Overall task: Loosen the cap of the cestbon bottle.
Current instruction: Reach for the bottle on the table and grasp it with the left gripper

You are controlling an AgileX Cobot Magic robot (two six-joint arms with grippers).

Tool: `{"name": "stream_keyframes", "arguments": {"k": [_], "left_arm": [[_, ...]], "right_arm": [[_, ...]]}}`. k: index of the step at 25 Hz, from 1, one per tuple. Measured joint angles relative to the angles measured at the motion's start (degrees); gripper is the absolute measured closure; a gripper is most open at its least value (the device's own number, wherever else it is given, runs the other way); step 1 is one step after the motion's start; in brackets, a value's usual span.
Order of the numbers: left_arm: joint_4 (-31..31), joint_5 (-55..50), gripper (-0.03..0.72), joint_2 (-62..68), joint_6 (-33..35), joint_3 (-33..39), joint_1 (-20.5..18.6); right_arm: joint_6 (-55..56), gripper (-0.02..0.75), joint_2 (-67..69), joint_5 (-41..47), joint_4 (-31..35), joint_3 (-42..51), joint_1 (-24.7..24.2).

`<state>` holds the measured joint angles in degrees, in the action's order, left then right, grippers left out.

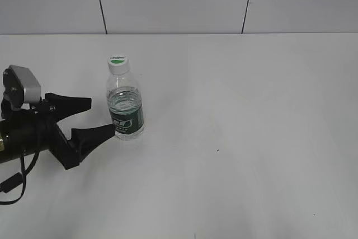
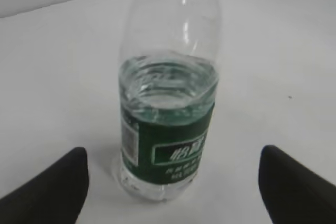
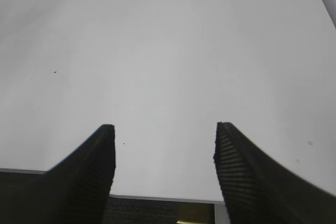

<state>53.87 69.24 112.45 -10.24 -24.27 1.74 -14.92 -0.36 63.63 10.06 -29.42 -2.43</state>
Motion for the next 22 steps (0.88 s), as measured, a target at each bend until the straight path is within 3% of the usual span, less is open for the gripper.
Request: {"name": "stream_keyframes", "arguments": {"k": [9,22], "left_arm": [[8.04,0.00,0.098,5.98,-4.96,-10.30,0.18],[10.74,0.00,0.098,15.98,-8.17,-21.78,5.89]], "right_arm": [[0.00,0.276,0.00,0.00,0.00,0.00,0.00],[0.00,0.276,0.00,0.00,0.00,0.00,0.00]]}}
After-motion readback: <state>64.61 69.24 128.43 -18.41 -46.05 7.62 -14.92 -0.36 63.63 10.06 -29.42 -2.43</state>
